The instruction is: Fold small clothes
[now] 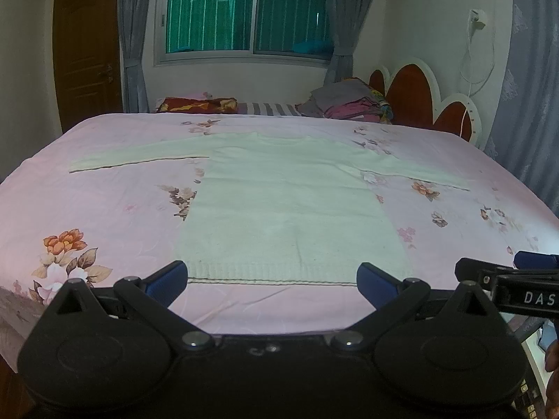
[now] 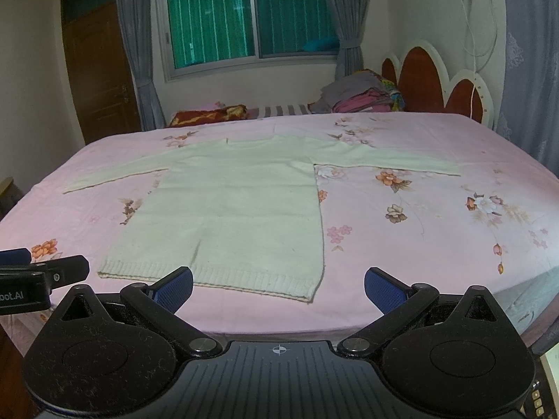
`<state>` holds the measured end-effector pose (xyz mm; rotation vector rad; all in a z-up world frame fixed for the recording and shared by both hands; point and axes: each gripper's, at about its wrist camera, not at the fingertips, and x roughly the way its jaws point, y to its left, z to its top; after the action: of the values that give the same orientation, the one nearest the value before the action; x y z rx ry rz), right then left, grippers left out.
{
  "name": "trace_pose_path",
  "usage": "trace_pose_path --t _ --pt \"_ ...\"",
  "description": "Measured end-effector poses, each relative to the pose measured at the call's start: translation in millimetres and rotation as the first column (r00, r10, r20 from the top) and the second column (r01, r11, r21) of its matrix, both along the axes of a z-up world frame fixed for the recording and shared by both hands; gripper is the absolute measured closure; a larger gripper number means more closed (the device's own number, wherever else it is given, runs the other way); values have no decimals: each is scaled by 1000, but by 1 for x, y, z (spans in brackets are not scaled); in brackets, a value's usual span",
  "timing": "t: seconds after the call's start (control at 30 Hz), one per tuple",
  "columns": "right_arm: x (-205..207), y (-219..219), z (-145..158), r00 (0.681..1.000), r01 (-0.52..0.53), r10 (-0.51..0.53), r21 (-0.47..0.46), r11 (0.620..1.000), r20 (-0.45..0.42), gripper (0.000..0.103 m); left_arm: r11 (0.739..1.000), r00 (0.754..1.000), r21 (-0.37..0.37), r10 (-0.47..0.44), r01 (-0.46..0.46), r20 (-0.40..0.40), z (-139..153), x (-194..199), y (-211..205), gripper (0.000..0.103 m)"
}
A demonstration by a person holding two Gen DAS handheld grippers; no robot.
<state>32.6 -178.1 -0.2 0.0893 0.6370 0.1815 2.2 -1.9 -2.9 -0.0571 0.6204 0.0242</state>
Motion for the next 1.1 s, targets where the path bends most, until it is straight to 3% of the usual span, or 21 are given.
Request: trace_pose_path --t 0.6,0.77,1.1 --pt "-2 -1 -1 1000 5 -5 -1 1000 -5 0 1000 1000 -1 -1 1 -6 0 -2 1 0" --pt "2 -3 -2 1000 14 -15 -2 1000 -5 0 998 999 55 -25 23 38 4 3 -3 0" --pt "30 -11 2 997 71 -71 -4 997 6 0 996 998 84 -9 4 66 4 38 1 0"
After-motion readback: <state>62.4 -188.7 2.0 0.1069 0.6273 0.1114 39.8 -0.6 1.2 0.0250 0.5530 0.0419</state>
